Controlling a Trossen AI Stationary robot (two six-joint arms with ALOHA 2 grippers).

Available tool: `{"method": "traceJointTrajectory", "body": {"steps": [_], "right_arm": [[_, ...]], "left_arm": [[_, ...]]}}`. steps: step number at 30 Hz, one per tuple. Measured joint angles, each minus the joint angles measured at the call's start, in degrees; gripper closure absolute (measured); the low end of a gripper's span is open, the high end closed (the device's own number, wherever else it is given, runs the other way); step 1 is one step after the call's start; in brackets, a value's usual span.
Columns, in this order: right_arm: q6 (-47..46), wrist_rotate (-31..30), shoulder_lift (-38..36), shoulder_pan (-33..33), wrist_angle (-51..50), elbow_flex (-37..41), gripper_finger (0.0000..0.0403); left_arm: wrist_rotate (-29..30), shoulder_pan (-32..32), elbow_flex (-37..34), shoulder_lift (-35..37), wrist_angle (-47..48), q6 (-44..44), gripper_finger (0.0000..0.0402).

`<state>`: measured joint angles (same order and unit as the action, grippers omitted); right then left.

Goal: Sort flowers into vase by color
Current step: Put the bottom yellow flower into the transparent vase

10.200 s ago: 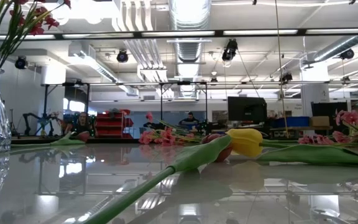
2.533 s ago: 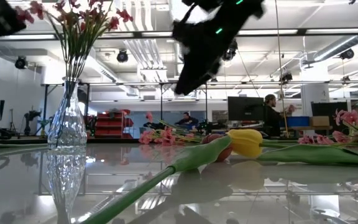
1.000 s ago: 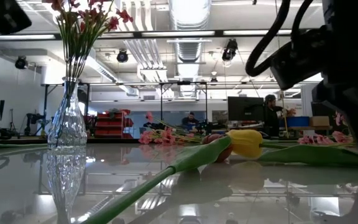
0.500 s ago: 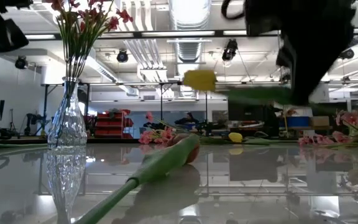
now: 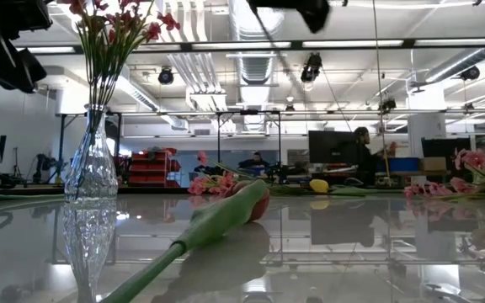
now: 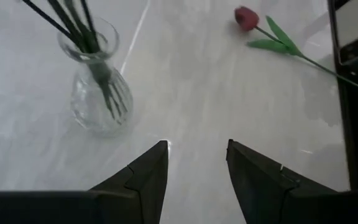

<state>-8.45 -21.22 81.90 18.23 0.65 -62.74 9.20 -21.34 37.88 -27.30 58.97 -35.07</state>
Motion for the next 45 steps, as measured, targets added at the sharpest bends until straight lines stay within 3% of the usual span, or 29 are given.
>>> {"method": "traceJointTrajectory", "body": {"steps": [5, 10, 25, 35, 45], "right_arm": [[8.6, 4.3, 2.1, -2.8, 31.0, 6.7, 0.0390], [12.0, 4.7, 5.4, -5.1, 46.0, 7.7, 0.0390], [15.0, 9.7, 21.8, -7.2, 51.2, -9.9, 0.0390], [12.6, 9.1, 30.7, -8.3, 59.3, -17.5, 0.0390], [11.5, 4.7, 36.3, -11.1, 62.3, -21.1, 0.0390]], "left_arm": [[2.9, 0.0, -1.9, 0.6, -1.2, -0.1, 0.0249], [5.6, 0.0, -3.2, 0.5, -2.5, 0.6, 0.0249], [6.4, 0.1, -2.4, 0.4, -6.0, -1.0, 0.0249], [6.9, 0.1, -2.4, 0.4, -7.3, -0.2, 0.0249], [9.8, 0.1, -2.4, 0.3, -8.4, 1.6, 0.0249]]}}
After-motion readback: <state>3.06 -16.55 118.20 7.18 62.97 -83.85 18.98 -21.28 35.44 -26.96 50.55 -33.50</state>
